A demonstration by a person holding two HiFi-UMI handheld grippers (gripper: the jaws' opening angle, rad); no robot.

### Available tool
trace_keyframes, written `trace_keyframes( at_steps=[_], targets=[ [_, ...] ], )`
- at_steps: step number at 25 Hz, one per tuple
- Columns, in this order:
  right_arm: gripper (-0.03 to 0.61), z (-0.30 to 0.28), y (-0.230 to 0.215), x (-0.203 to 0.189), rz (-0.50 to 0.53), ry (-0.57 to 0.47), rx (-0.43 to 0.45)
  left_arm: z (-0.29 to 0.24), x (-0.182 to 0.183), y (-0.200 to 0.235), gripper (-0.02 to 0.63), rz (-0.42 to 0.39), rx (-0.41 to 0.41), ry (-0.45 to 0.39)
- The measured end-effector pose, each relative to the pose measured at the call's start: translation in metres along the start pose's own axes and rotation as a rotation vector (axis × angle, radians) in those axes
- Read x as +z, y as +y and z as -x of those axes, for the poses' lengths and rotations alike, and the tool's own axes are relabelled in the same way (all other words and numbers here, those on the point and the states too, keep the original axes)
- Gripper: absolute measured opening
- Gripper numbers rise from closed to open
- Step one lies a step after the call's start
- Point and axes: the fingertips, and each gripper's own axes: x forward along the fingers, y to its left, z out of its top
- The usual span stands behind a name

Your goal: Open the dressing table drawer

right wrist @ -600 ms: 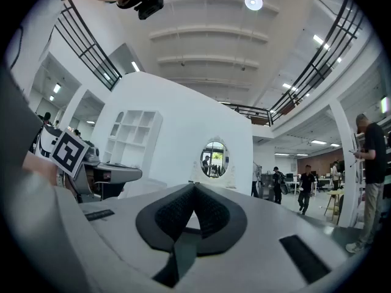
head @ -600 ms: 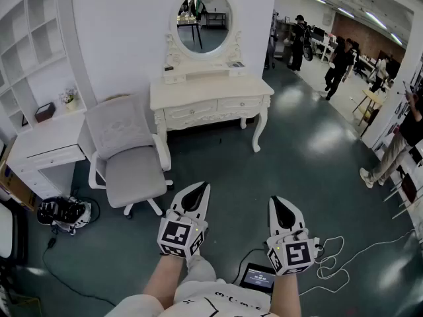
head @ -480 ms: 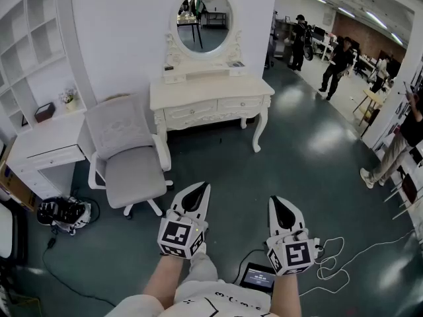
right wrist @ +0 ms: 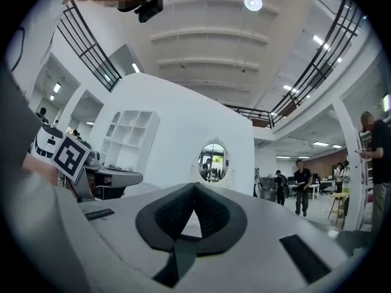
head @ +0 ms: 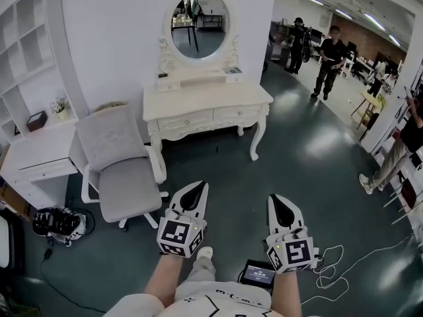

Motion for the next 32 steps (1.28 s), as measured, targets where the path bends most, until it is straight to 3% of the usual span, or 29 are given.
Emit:
trace_keyframes(
  at_steps=[17, 24, 32],
  targets=[
    [0.017, -0.199, -0.065, -0.028, -0.004, 0.014, -0.041, -0.183, -0.004, 0.114, 0.012, 0.019, -0.076, 0.002],
    [0.017, -0.242, -0.080, -0.038, -0.073, 0.011, -0.055, -0.224, -0.012, 0.144, 0.012, 0.037, -0.097, 0.013],
    [0.017, -0.276, -0.094, -0.060, -0.084, 0.038, -0.058, -0.254, -0.024, 0.163, 0.012, 0.048, -0.097, 0.023]
  ],
)
